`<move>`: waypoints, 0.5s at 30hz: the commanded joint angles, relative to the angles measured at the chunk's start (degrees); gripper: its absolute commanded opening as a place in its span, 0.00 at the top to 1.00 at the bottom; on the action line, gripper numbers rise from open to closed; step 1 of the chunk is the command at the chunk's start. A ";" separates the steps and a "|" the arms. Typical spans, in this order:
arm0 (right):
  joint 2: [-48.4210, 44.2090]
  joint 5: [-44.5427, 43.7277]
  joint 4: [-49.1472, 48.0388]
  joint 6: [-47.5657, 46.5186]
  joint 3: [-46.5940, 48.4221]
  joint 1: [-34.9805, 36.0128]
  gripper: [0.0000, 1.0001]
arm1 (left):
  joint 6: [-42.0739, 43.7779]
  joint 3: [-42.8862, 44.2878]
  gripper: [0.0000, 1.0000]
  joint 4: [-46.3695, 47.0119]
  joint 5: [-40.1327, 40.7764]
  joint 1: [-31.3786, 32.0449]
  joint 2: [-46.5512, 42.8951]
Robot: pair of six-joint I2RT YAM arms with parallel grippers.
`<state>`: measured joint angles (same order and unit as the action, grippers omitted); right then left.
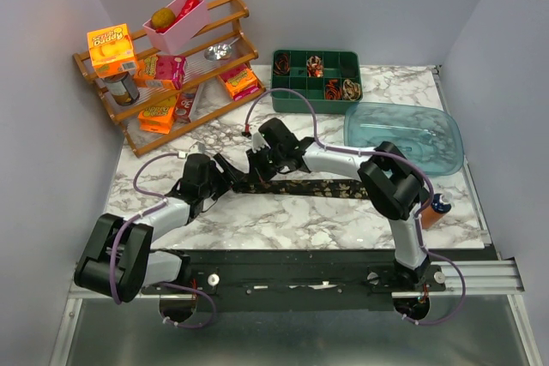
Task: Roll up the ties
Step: Roll the tie at the center of the board.
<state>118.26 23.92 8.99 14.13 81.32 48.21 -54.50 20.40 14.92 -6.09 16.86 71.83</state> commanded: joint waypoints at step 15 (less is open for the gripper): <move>0.83 1.74 0.76 0.81 -2.04 1.63 0.99 | -0.78 -3.17 0.31 4.42 -2.08 -0.34 2.00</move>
<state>118.26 24.58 9.13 14.17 80.01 49.28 -55.35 19.20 18.22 -6.48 16.88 72.88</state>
